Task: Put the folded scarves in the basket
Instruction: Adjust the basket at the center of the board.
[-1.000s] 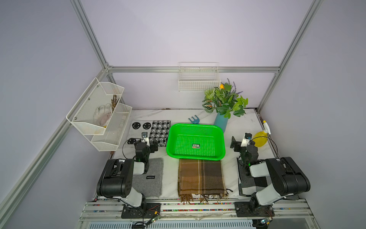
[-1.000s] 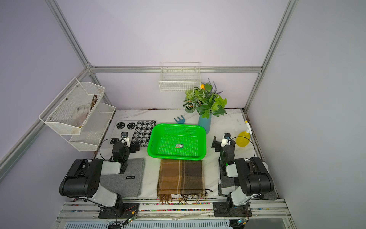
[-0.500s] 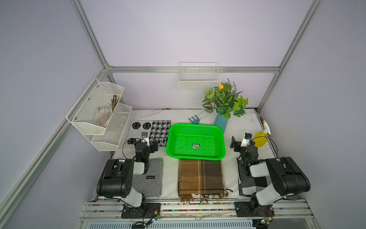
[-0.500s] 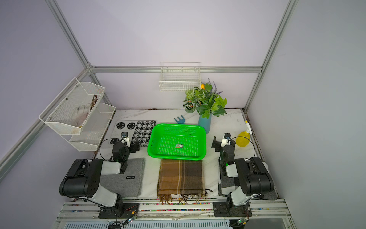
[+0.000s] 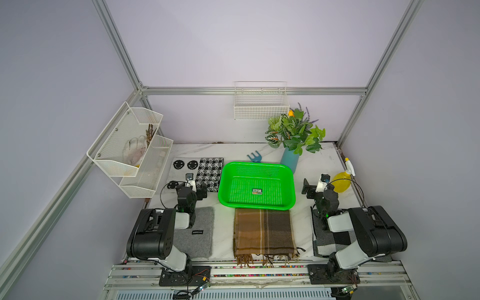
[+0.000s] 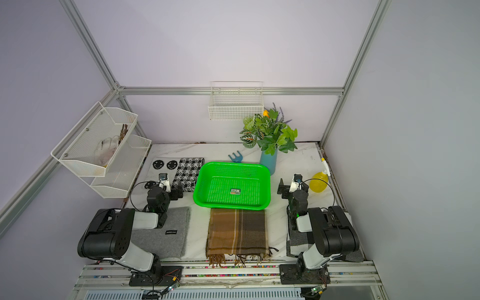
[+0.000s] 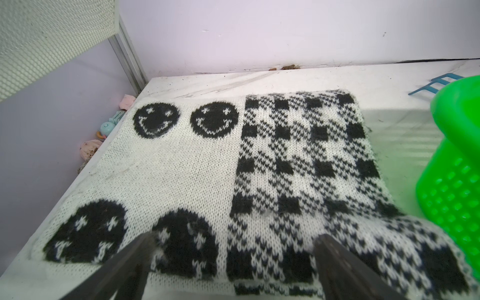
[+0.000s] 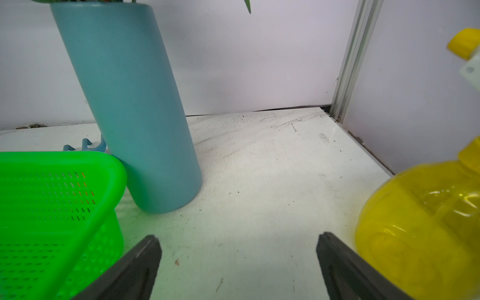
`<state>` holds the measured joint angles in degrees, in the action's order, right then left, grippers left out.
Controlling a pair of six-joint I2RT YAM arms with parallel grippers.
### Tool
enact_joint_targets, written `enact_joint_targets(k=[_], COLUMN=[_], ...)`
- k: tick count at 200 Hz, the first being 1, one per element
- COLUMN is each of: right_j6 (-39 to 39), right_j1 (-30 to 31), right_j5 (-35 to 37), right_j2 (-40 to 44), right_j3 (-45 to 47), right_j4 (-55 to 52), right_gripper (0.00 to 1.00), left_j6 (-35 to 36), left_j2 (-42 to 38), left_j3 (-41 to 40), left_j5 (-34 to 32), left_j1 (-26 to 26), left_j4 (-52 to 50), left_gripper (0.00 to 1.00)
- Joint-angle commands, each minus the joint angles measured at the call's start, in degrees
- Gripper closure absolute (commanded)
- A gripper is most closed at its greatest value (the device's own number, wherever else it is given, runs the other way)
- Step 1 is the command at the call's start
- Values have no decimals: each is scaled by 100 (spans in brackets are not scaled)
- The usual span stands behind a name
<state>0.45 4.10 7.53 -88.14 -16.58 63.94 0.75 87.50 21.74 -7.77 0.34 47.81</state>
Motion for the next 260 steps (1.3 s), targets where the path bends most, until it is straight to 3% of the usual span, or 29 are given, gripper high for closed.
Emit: enact_joint_targets(k=[1,19,36,73,91,122,127,151,196,218,239,260], right_j6=[-314,-198,641,1464,1675,1888,1884,1848,1794,1810,1843,1867], right_j1=[113,441,471,747,828,921,938,957,968,966,972,1004], right_j5=[-229,72,-456,-1321,-1538,-1849,-1873,-1904,-1899,-1945,-2025,-2064], right_j2=[745,1466,1959,2003,1910,1496,1430,1173,836,781,774,774], right_j3=[-197,-576,-952,-1925,-2146,-2253,-2251,-2183,-2360,-2351,-2350,-2365], right_j4=[-690,-1962,-2999,-4991,-5534,-5804,-5801,-5669,-5832,-5806,-5766,-5752], right_gripper=[0,0,1,9,17,32,40,51,57,62,65,66], left_j6=[89,-85,-761,-1738,-1982,-2154,-2129,-1839,-1829,-1886,-1924,-1933], left_j2=[-1102,-1934,-2327,-1989,-1607,-1161,-1174,-1012,-708,-417,-201,-96], left_j3=[156,411,773,1509,1965,2116,2099,2362,2485,2447,2586,2666], left_j5=[-637,-1019,-469,1035,1255,1630,1647,1278,1552,2032,2275,2304], left_j1=[-251,-577,-629,-878,-1039,-1133,-1136,-1168,-1107,-1097,-1095,-1097], left_j4=[-591,-1694,-2671,-3632,-4157,-4240,-4189,-4572,-4528,-4358,-4689,-4976], left_gripper=[0,0,1,12,15,16,16,16,22,28,37,38])
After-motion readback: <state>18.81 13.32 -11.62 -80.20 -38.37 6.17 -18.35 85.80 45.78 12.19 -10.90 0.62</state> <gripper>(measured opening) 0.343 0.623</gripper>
